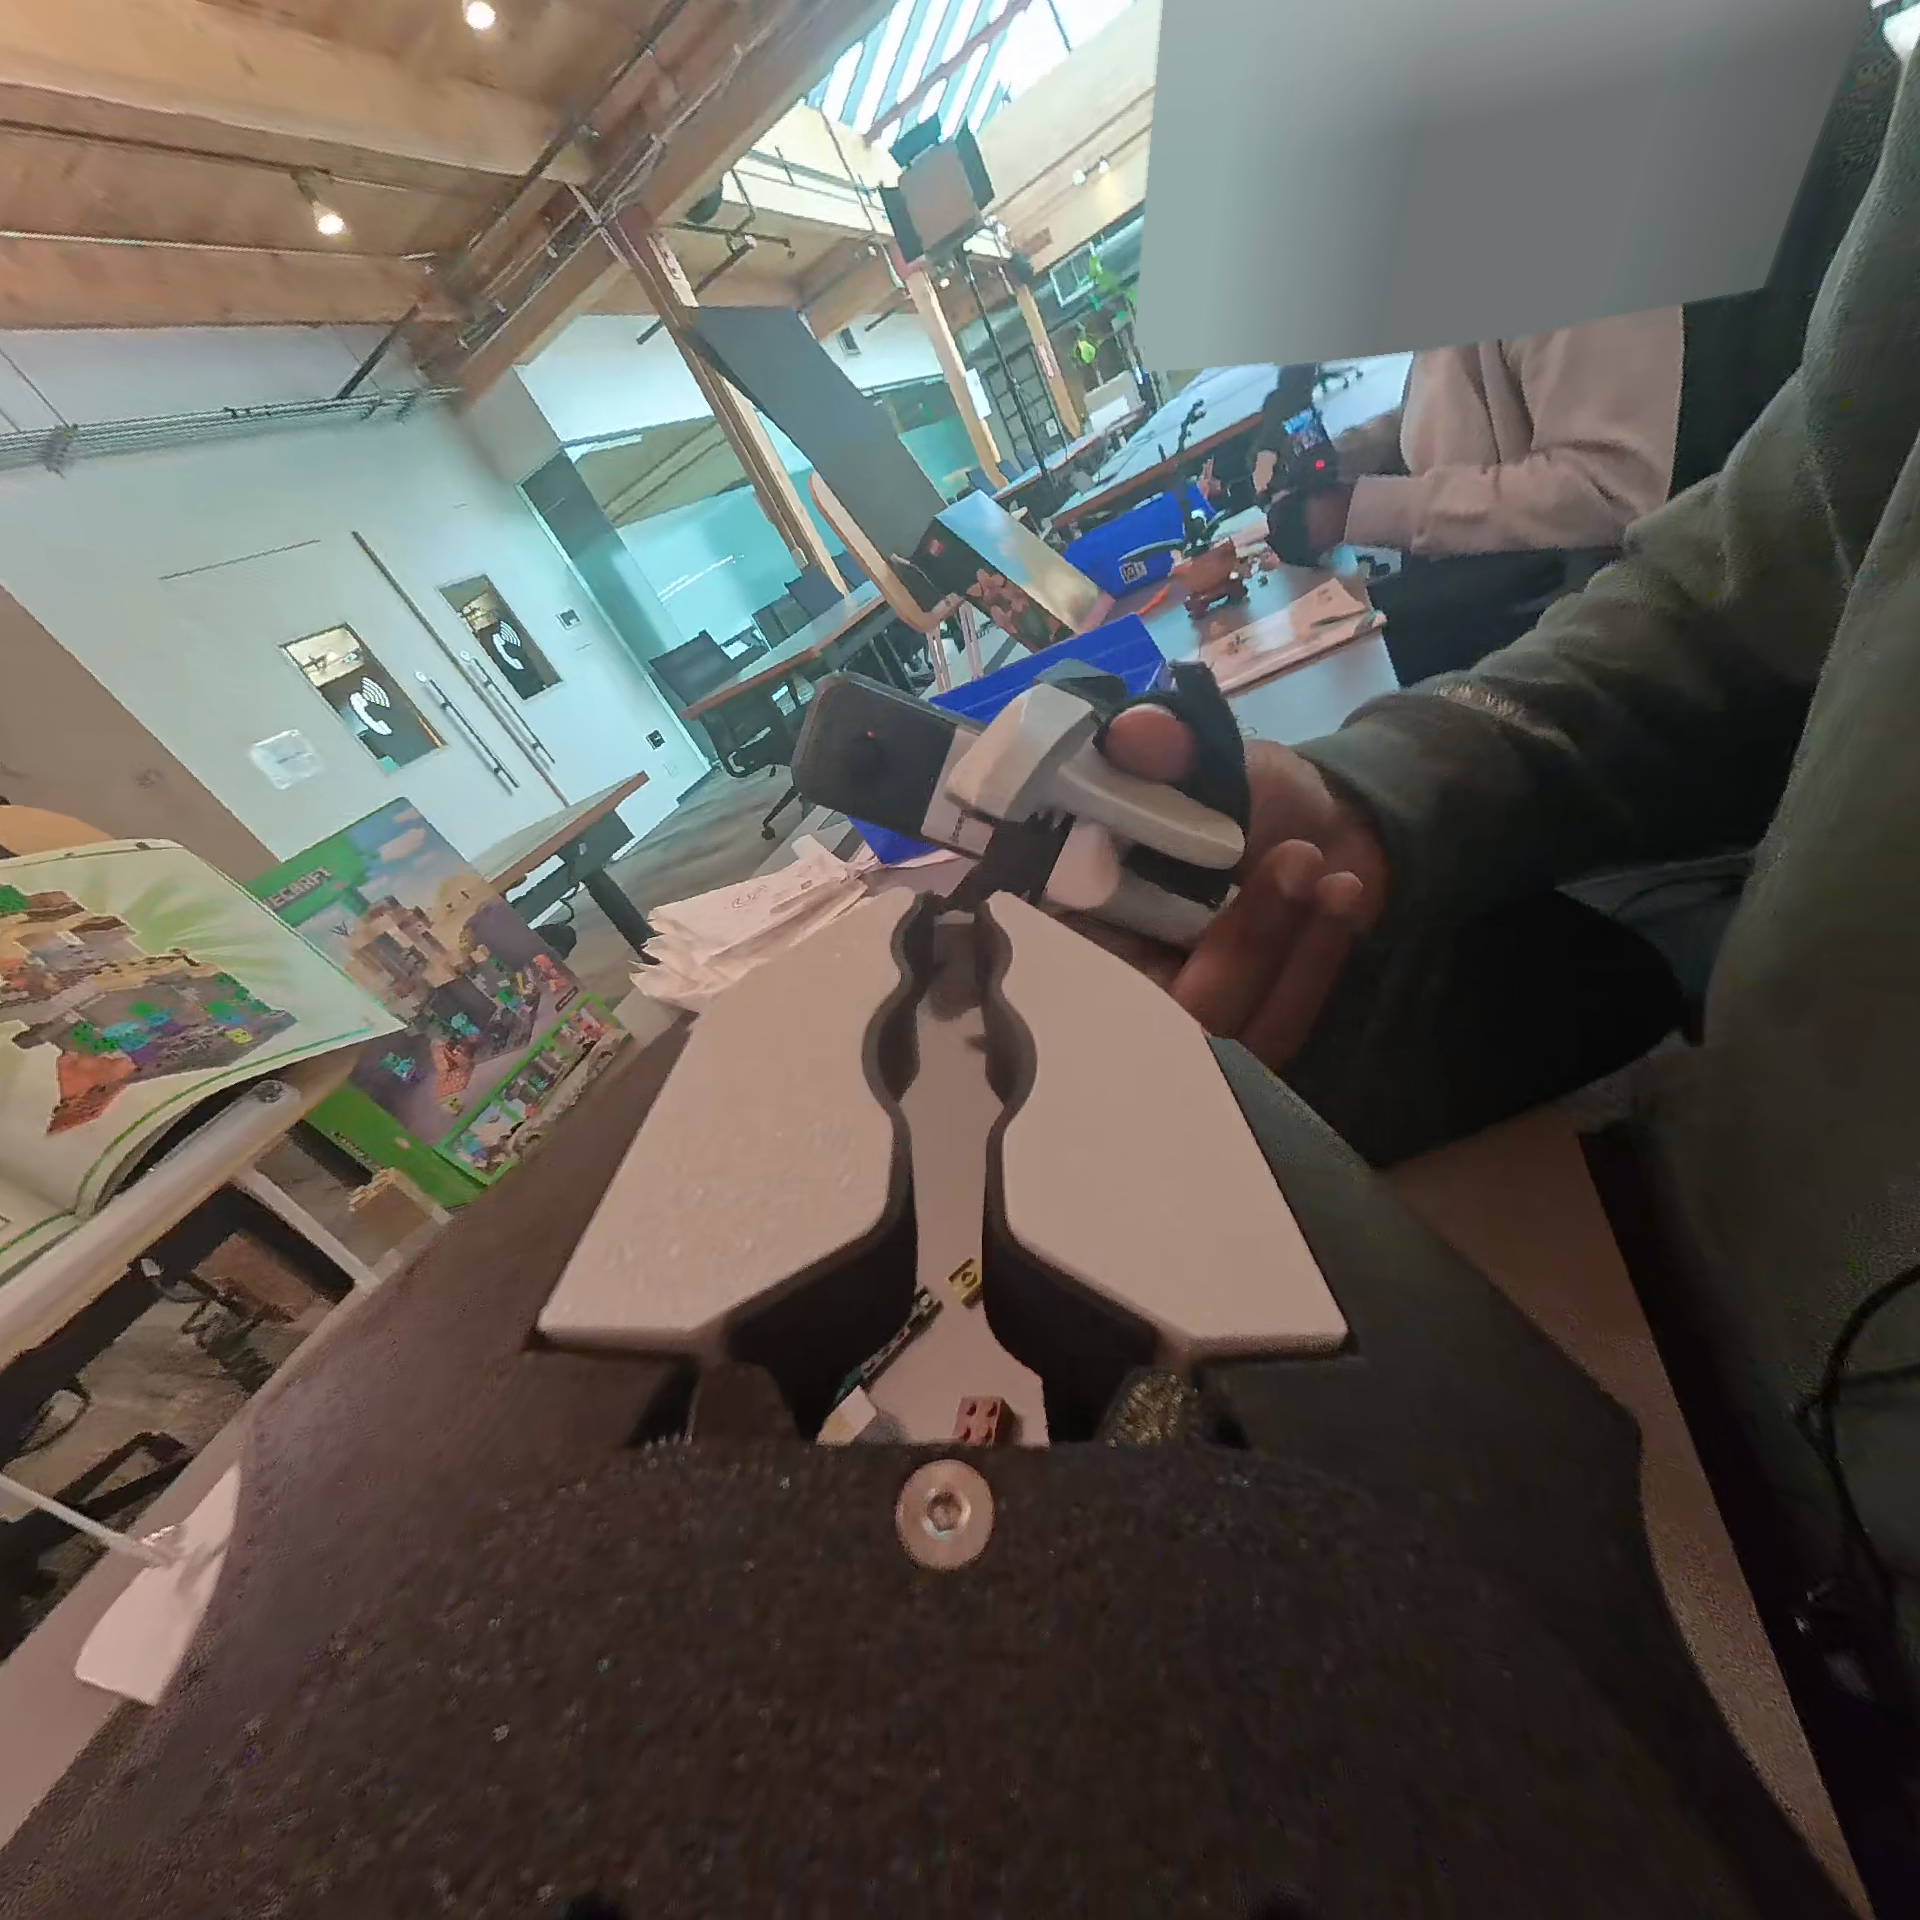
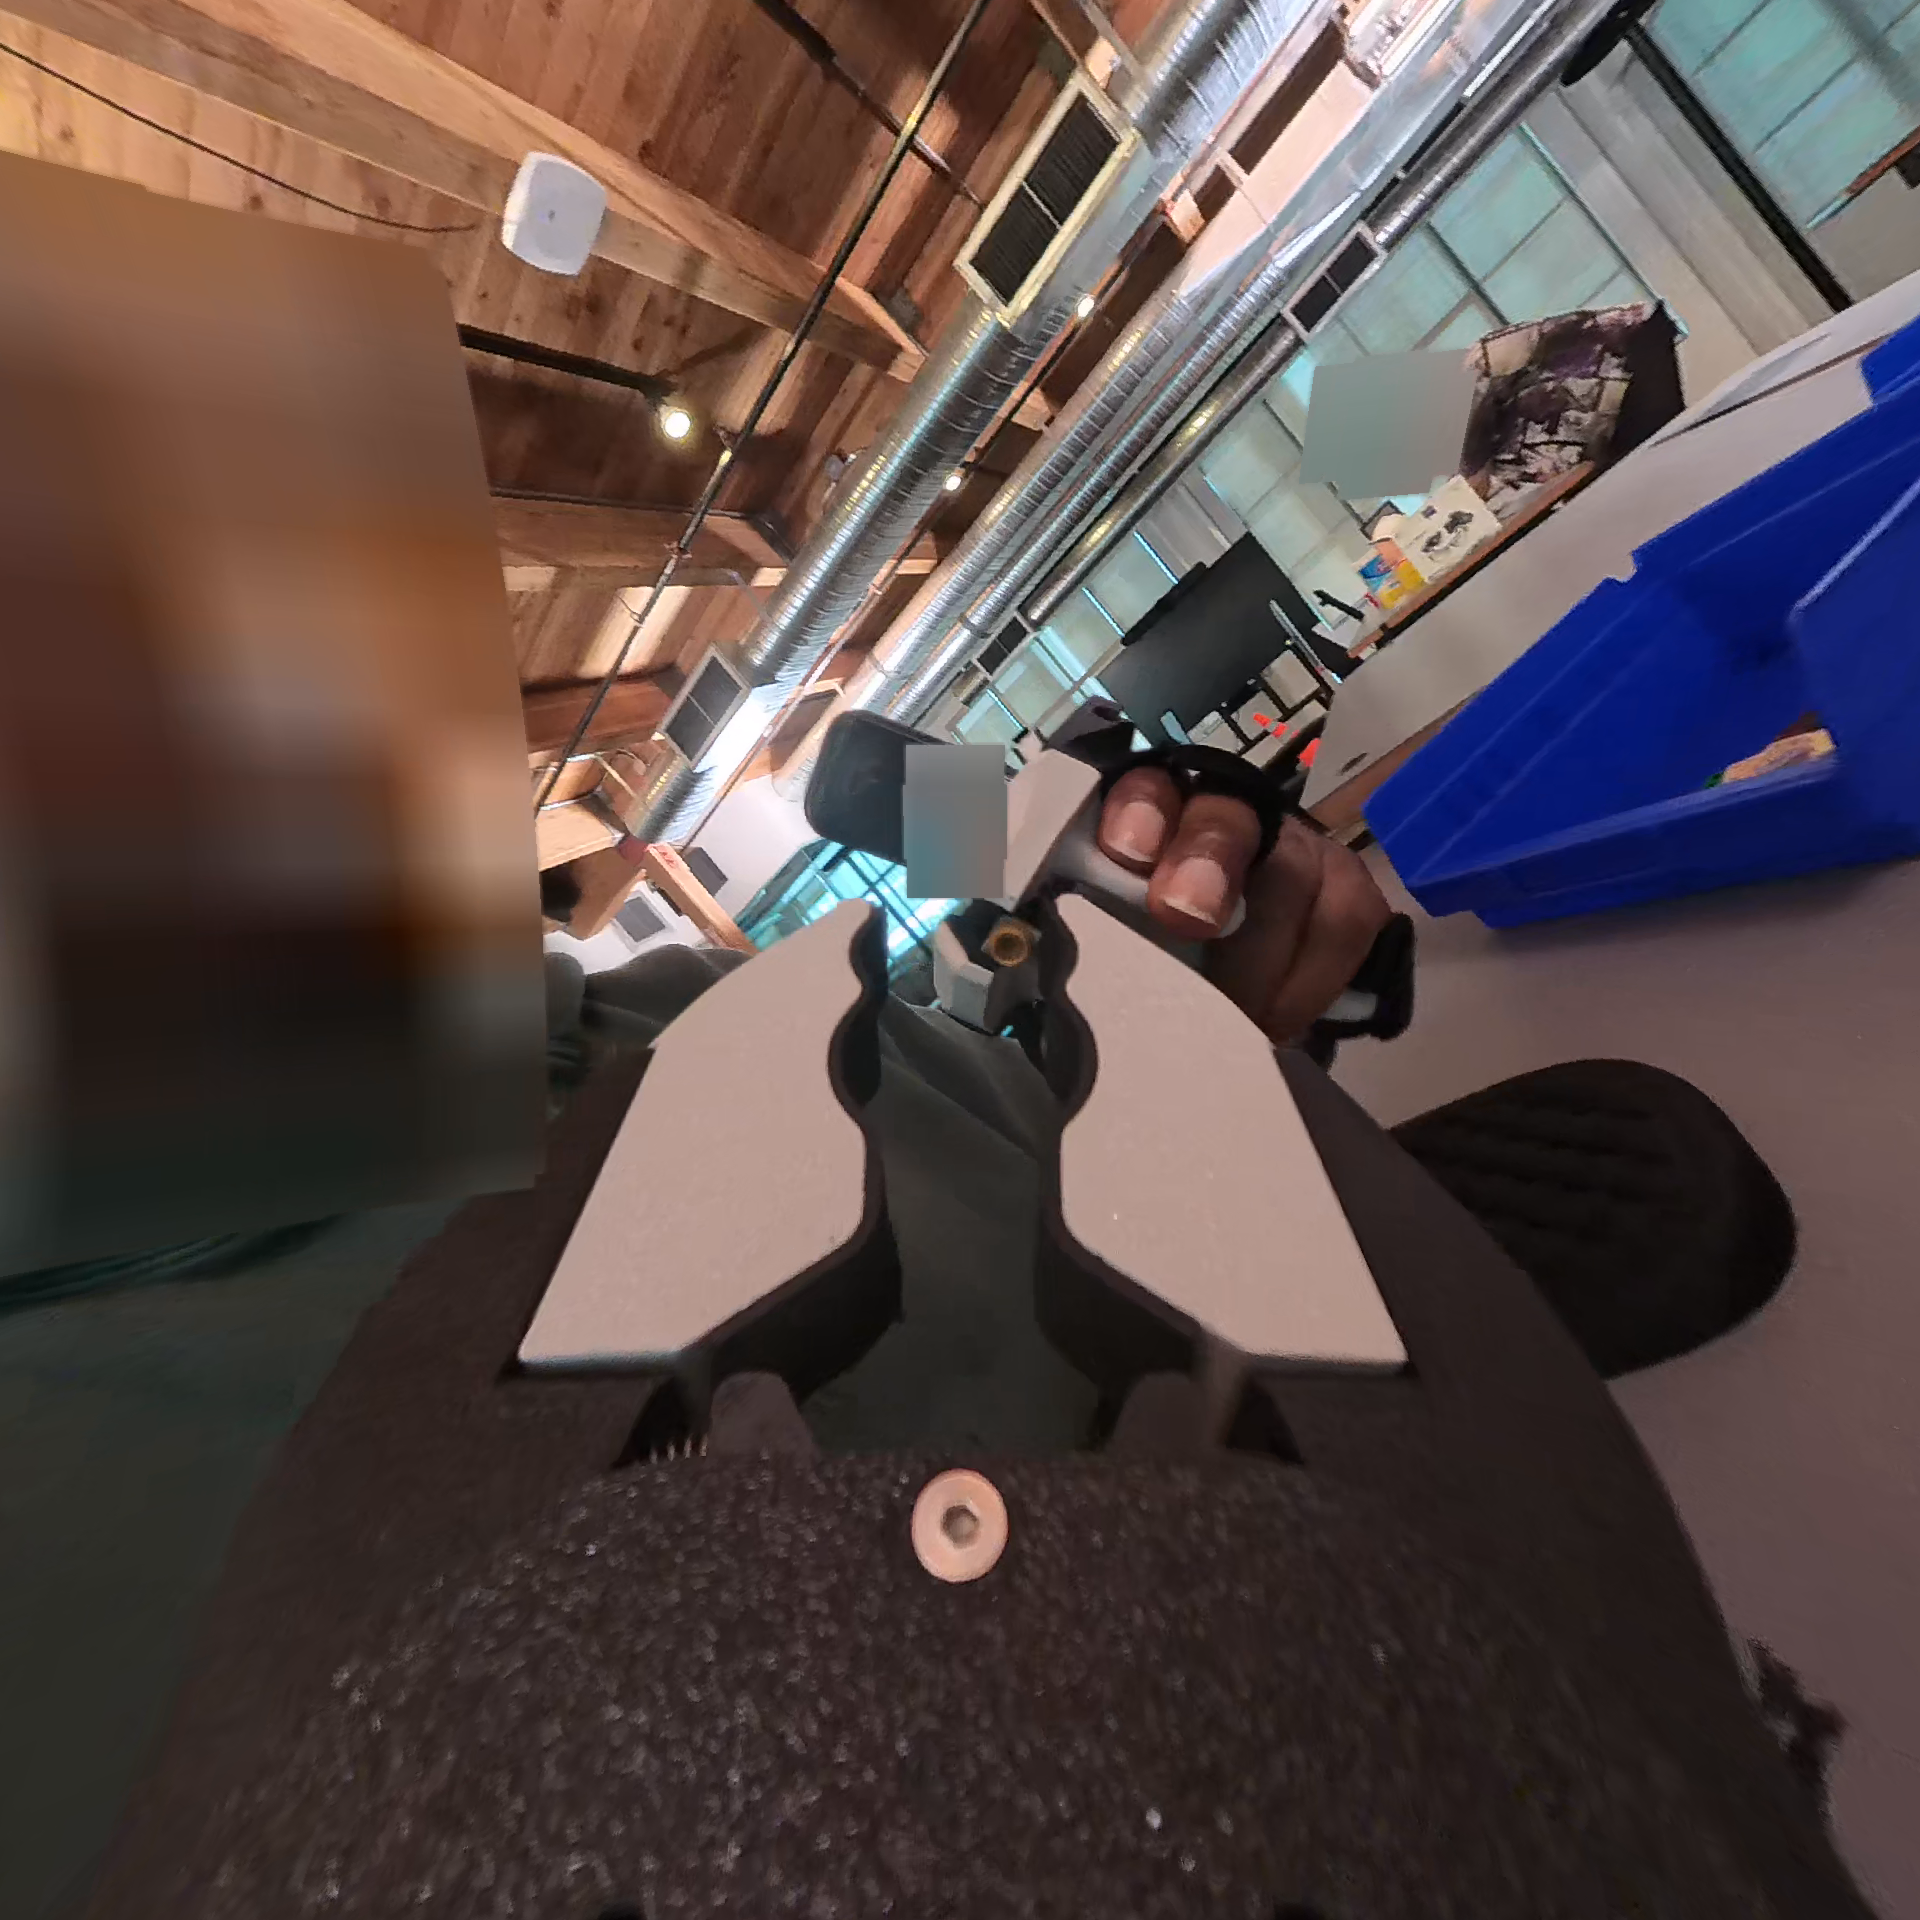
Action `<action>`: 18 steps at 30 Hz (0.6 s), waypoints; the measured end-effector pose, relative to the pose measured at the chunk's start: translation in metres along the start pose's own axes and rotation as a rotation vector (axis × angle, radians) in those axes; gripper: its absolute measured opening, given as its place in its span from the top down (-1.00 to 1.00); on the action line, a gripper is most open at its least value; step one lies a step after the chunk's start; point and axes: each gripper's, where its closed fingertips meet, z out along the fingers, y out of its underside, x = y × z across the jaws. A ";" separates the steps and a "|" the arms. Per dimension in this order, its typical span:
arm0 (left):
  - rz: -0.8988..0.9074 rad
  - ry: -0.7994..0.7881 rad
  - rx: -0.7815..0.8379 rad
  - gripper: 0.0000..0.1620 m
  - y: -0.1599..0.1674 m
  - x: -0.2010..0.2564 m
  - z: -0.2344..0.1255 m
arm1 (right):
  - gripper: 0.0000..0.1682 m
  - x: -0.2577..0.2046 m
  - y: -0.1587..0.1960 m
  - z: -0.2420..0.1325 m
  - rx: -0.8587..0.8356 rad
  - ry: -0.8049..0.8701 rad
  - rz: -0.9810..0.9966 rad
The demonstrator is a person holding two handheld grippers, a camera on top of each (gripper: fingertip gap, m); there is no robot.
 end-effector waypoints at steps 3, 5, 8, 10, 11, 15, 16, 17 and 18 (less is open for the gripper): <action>0.055 -0.007 -0.019 0.92 -0.001 0.003 -0.004 | 0.71 0.000 0.001 -0.002 -0.003 0.025 -0.003; 0.064 -0.020 -0.028 0.94 -0.001 0.002 -0.008 | 0.78 -0.002 -0.003 -0.005 0.014 0.026 -0.008; 0.056 -0.039 -0.033 0.95 0.001 0.001 -0.012 | 0.79 -0.002 -0.001 -0.005 -0.007 0.048 -0.038; 0.037 -0.041 -0.034 0.95 0.004 0.002 -0.013 | 0.79 0.001 0.002 -0.004 -0.016 0.056 -0.042; 0.036 -0.044 -0.037 0.95 0.005 0.002 -0.014 | 0.79 0.003 0.002 -0.005 -0.013 0.054 -0.030; 0.018 -0.040 -0.037 1.00 0.008 0.002 -0.015 | 0.78 0.014 0.004 -0.009 -0.013 0.085 -0.023; 0.014 -0.036 -0.030 1.00 0.008 0.003 -0.016 | 0.78 0.018 0.006 -0.010 -0.027 0.100 -0.036; 0.008 -0.026 -0.025 1.00 0.007 0.004 -0.016 | 0.77 0.020 0.008 -0.009 -0.044 0.106 -0.046; 0.003 -0.019 -0.021 1.00 0.007 0.005 -0.015 | 0.76 0.020 0.010 -0.008 -0.060 0.098 -0.050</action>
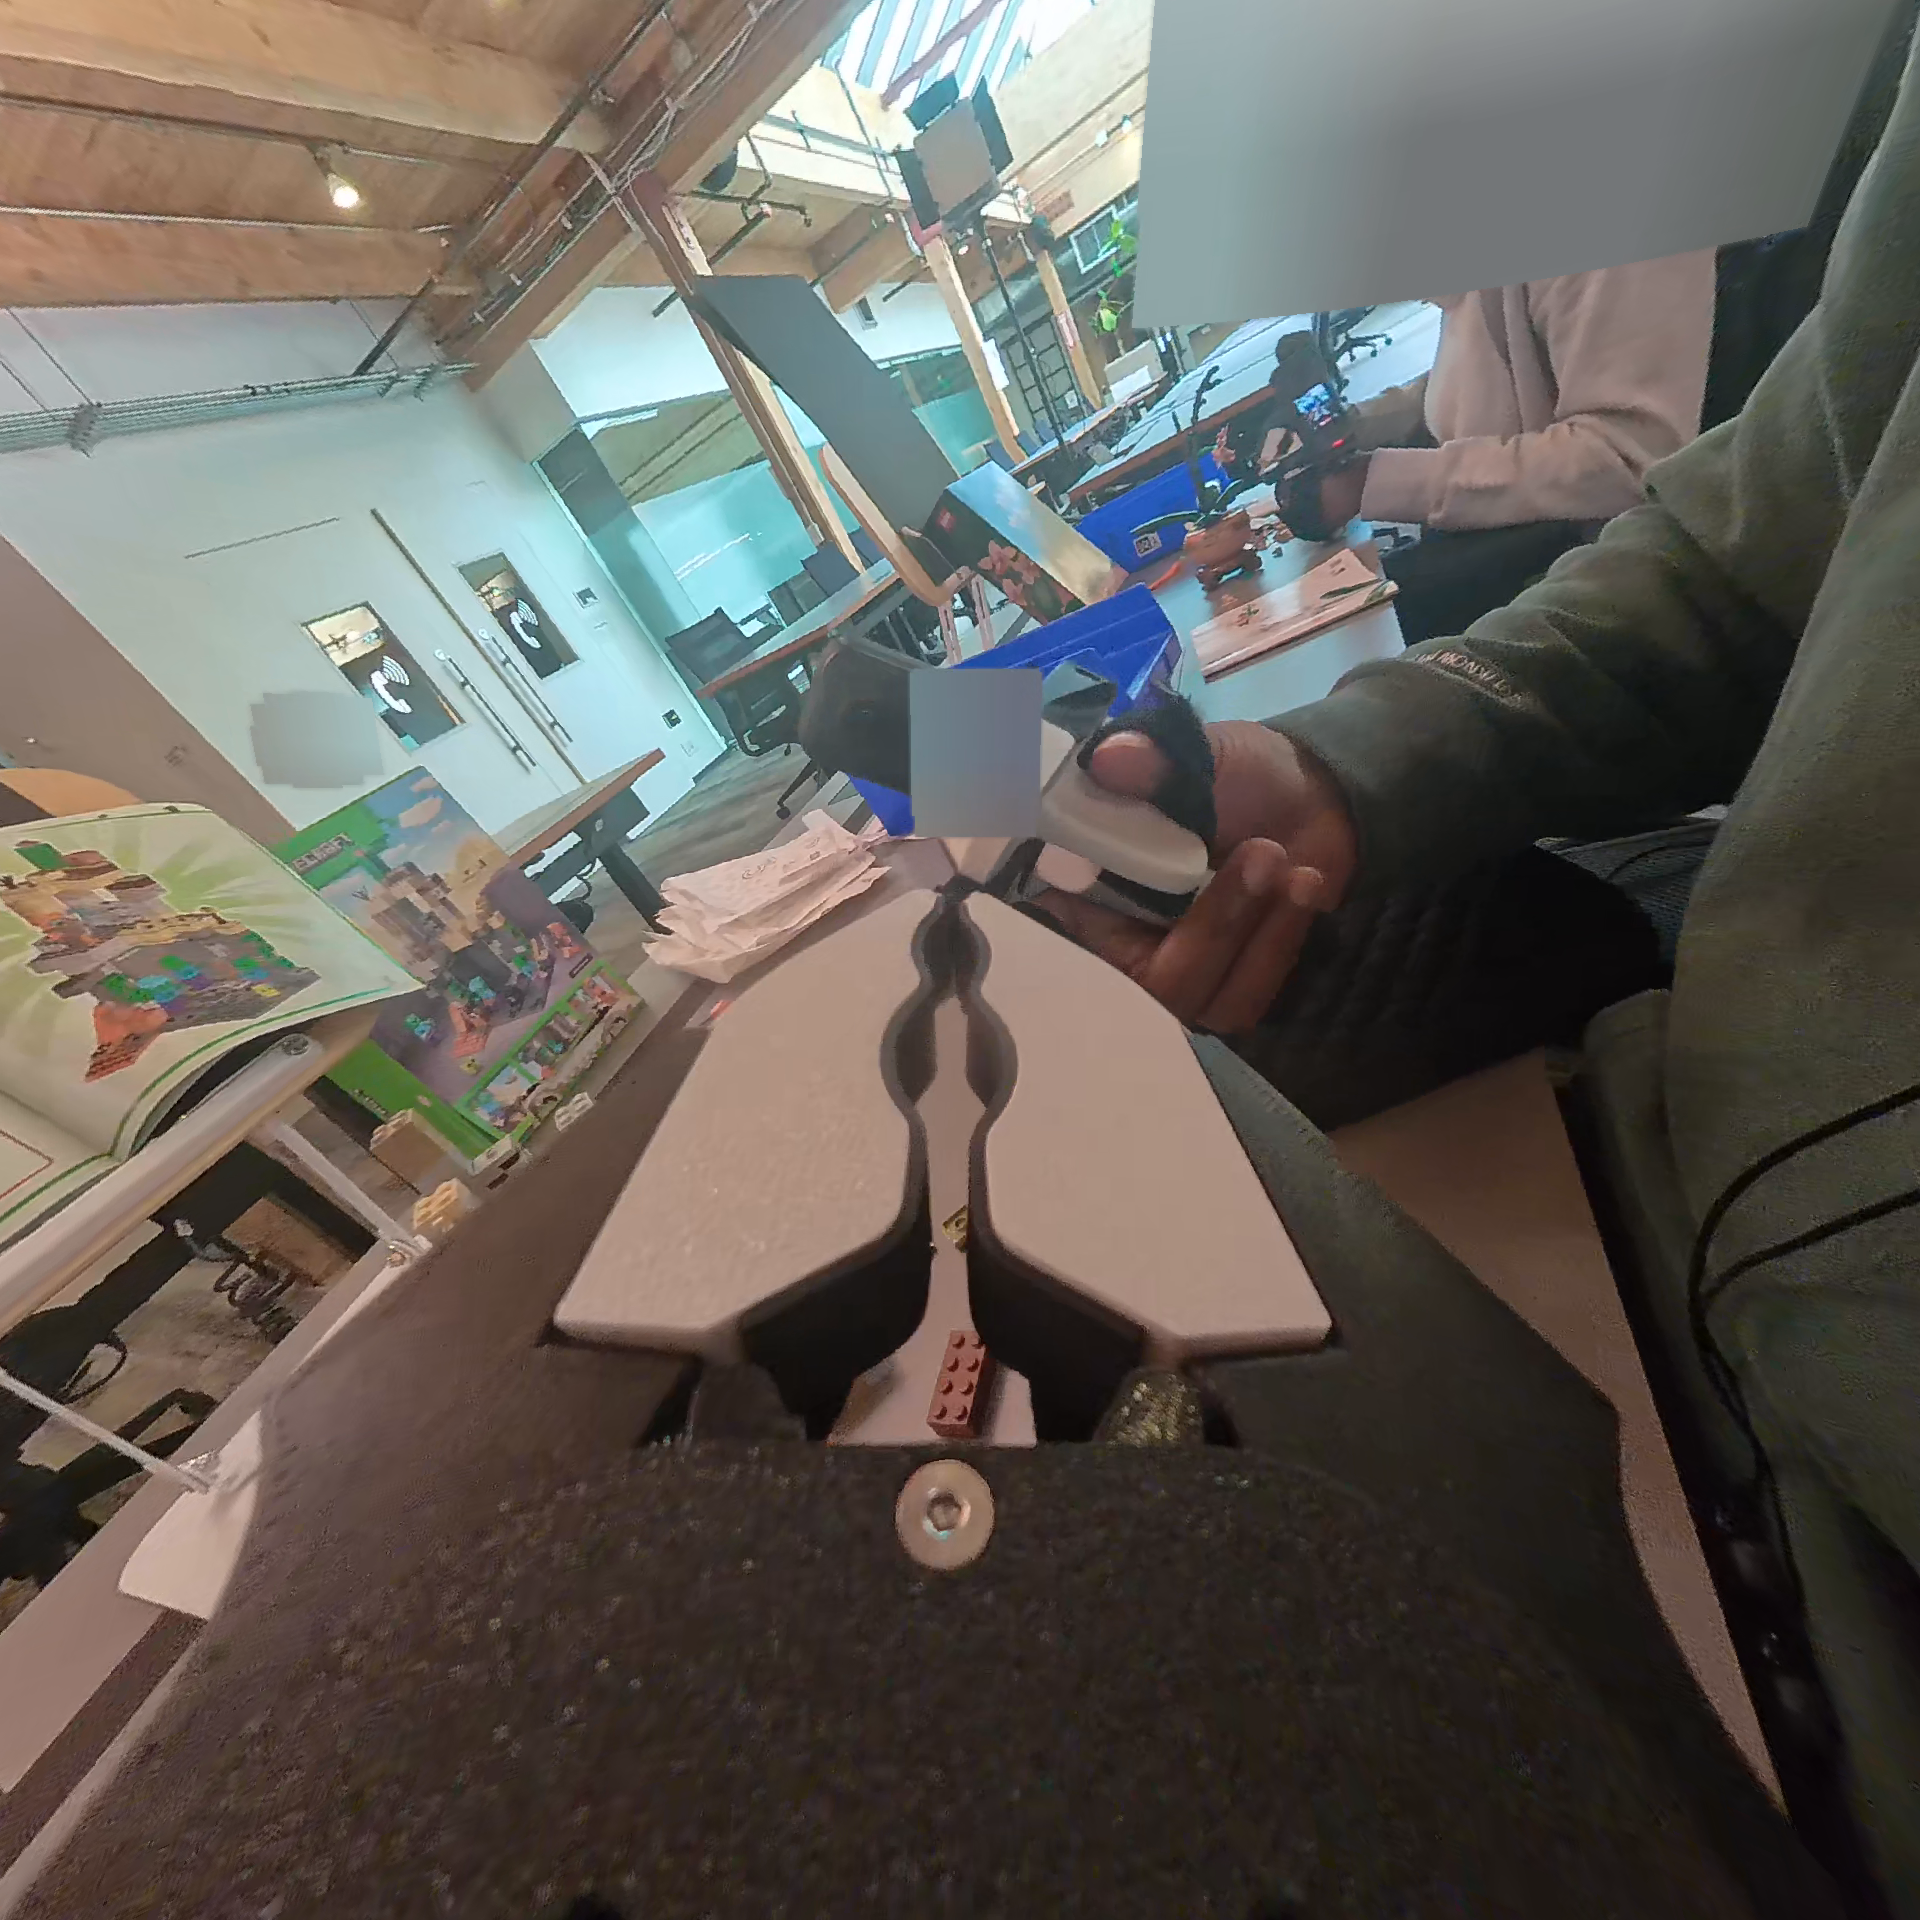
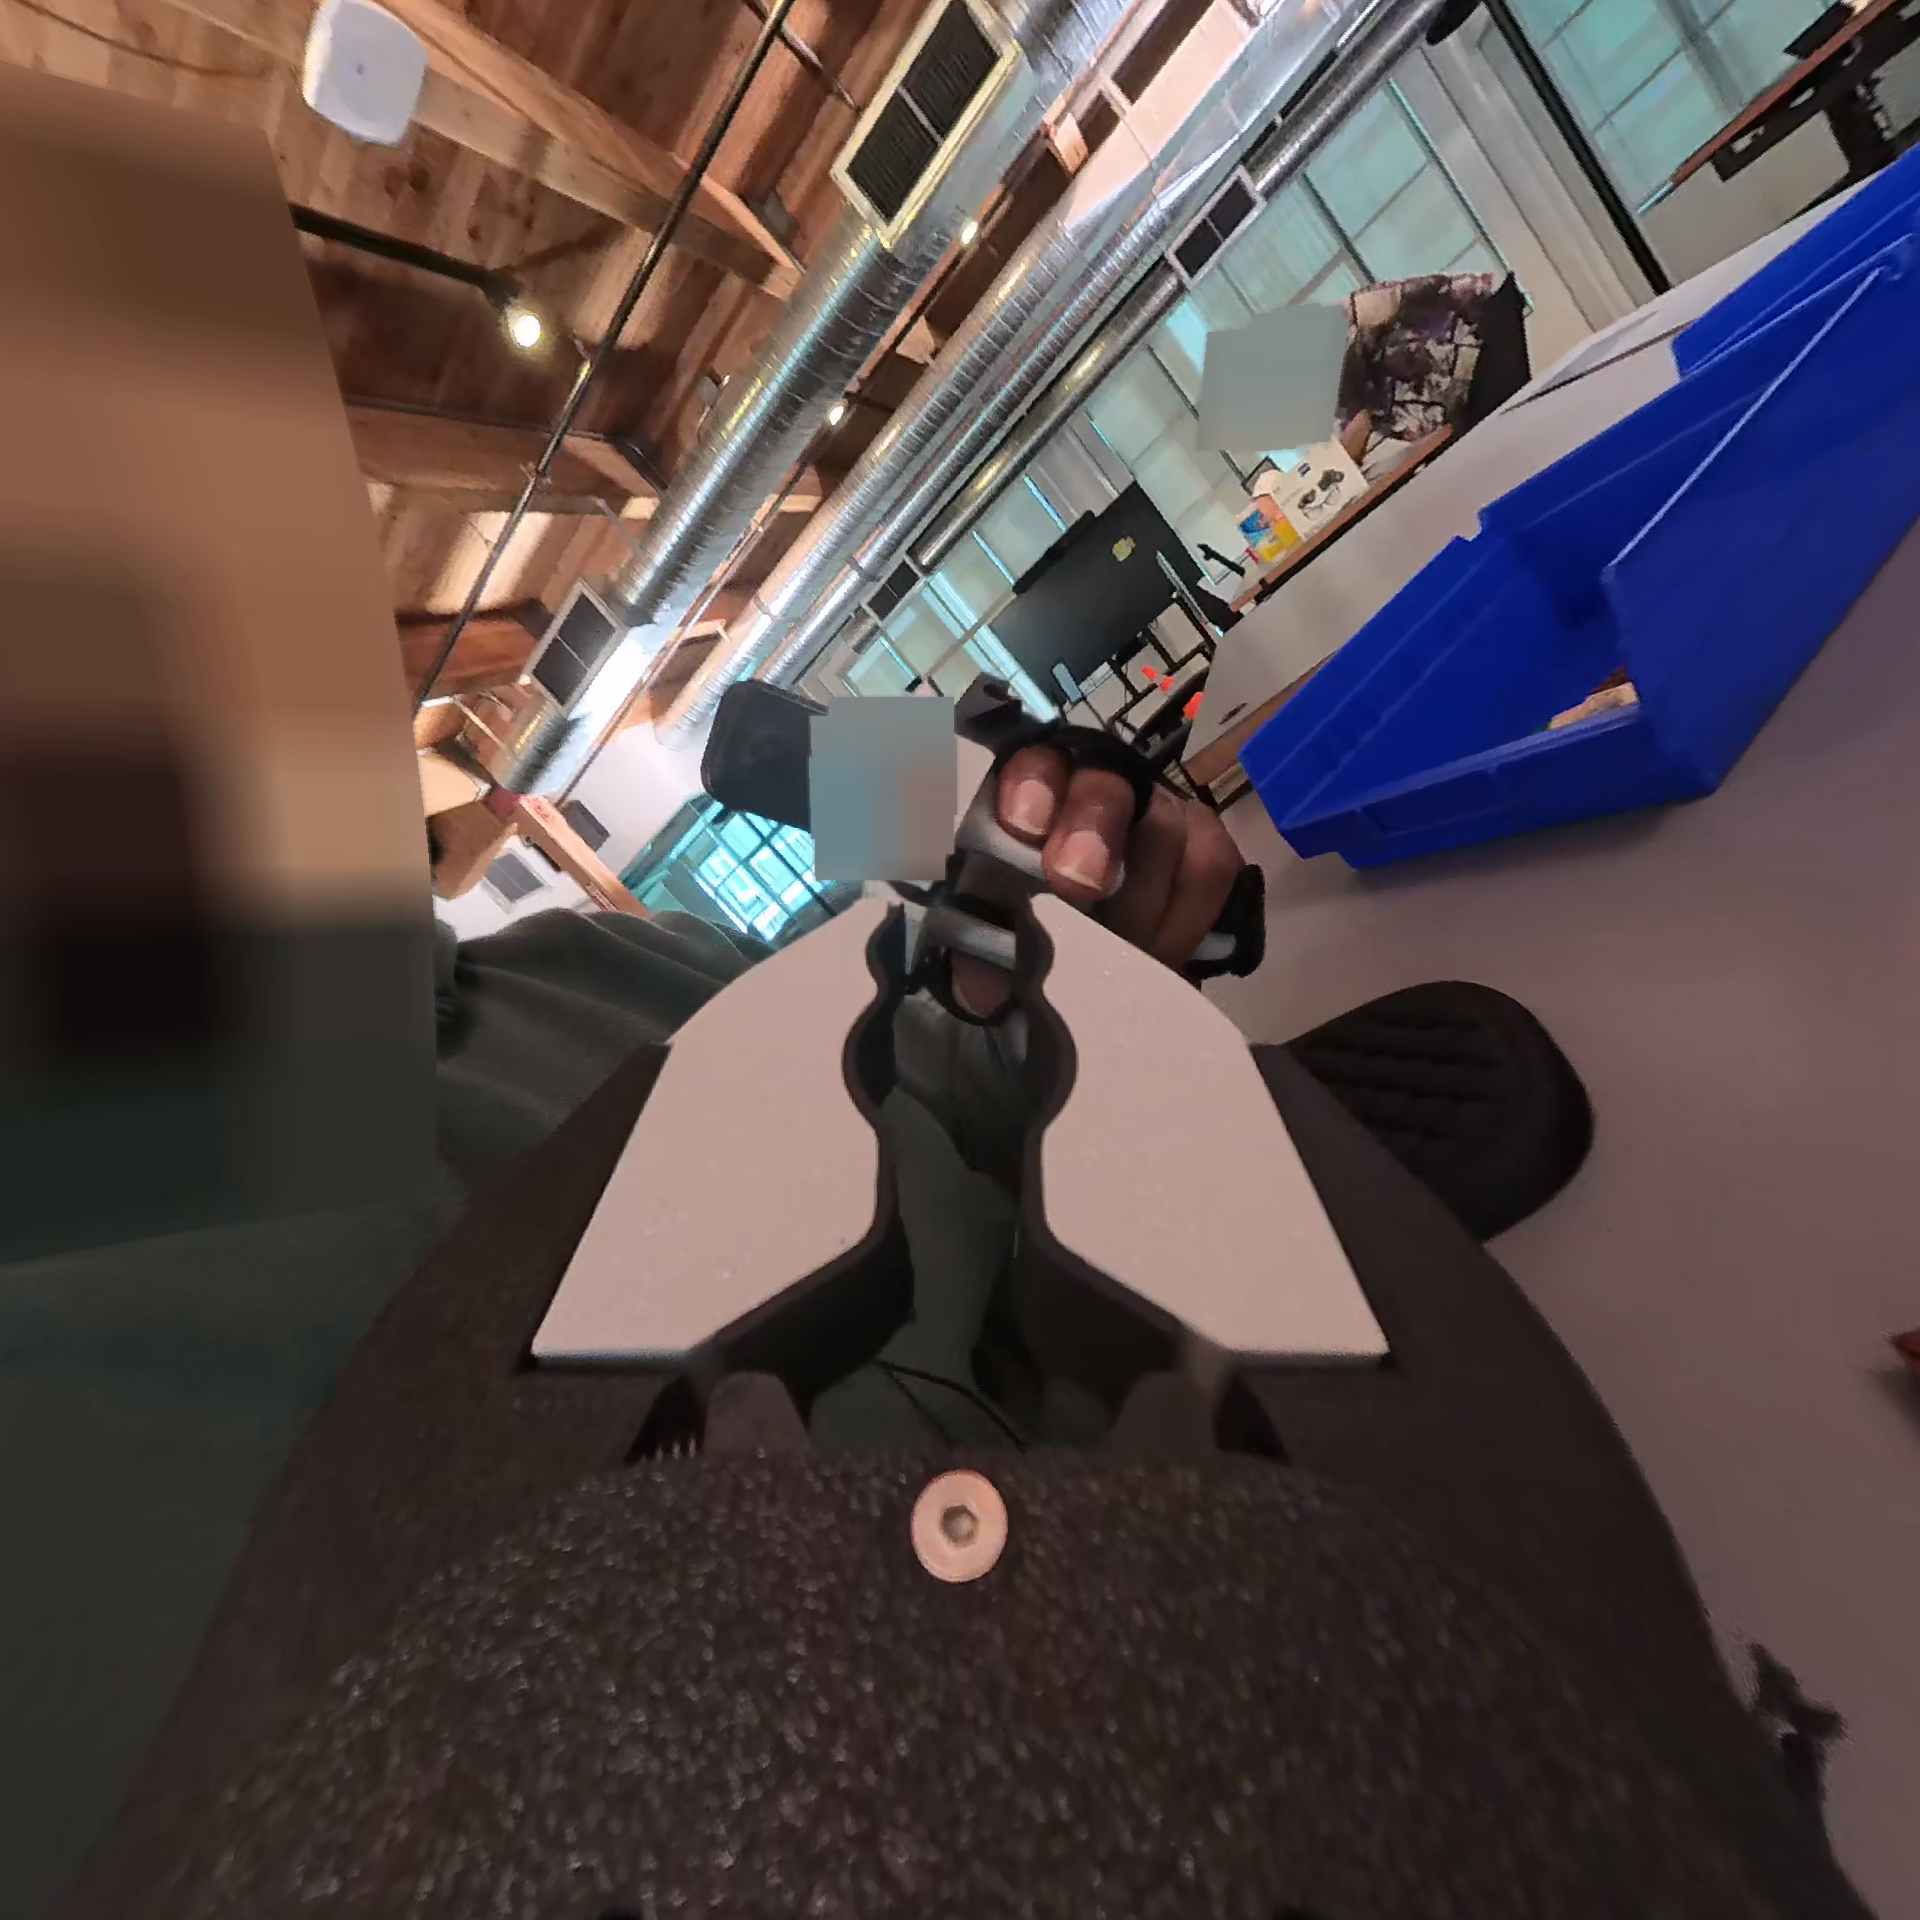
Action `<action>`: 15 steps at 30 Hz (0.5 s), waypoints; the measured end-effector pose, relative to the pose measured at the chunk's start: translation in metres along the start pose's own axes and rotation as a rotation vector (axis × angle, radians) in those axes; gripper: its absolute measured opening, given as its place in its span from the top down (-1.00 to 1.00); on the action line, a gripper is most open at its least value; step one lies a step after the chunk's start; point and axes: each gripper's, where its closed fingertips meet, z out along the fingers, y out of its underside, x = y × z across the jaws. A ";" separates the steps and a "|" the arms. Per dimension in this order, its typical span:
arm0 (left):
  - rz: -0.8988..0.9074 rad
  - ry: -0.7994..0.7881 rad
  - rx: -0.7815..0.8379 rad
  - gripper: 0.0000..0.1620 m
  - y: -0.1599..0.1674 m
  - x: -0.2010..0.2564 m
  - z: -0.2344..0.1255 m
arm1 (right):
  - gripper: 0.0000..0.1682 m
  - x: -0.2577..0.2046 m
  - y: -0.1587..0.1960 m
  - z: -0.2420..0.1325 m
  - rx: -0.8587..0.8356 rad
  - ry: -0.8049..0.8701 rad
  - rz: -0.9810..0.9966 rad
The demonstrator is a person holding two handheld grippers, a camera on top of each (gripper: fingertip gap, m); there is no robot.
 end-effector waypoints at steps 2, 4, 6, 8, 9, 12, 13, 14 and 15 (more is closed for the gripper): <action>0.000 -0.007 -0.010 1.00 0.003 -0.001 0.002 | 0.77 -0.003 0.004 0.004 -0.023 -0.031 0.003; -0.004 -0.013 -0.033 1.00 0.009 -0.003 0.003 | 0.79 0.002 0.006 0.005 -0.039 -0.009 -0.007; -0.011 -0.025 -0.049 1.00 0.014 -0.005 0.002 | 0.79 0.009 0.004 0.001 -0.045 0.035 -0.025; -0.032 -0.037 -0.078 1.00 0.023 -0.009 0.000 | 0.79 0.015 0.003 -0.005 -0.055 0.080 -0.045; -0.036 -0.046 -0.102 1.00 0.029 -0.011 -0.001 | 0.79 0.018 0.003 -0.009 -0.064 0.109 -0.063; -0.058 -0.086 -0.211 1.00 0.055 -0.020 -0.007 | 0.79 0.033 0.005 -0.023 -0.109 0.229 -0.139; -0.080 -0.087 -0.239 1.00 0.062 -0.021 -0.008 | 0.79 0.040 0.006 -0.028 -0.126 0.275 -0.163; -0.103 -0.090 -0.262 1.00 0.070 -0.022 -0.009 | 0.79 0.049 0.007 -0.035 -0.150 0.330 -0.187; -0.124 -0.087 -0.287 1.00 0.078 -0.023 -0.010 | 0.79 0.059 0.009 -0.042 -0.183 0.404 -0.220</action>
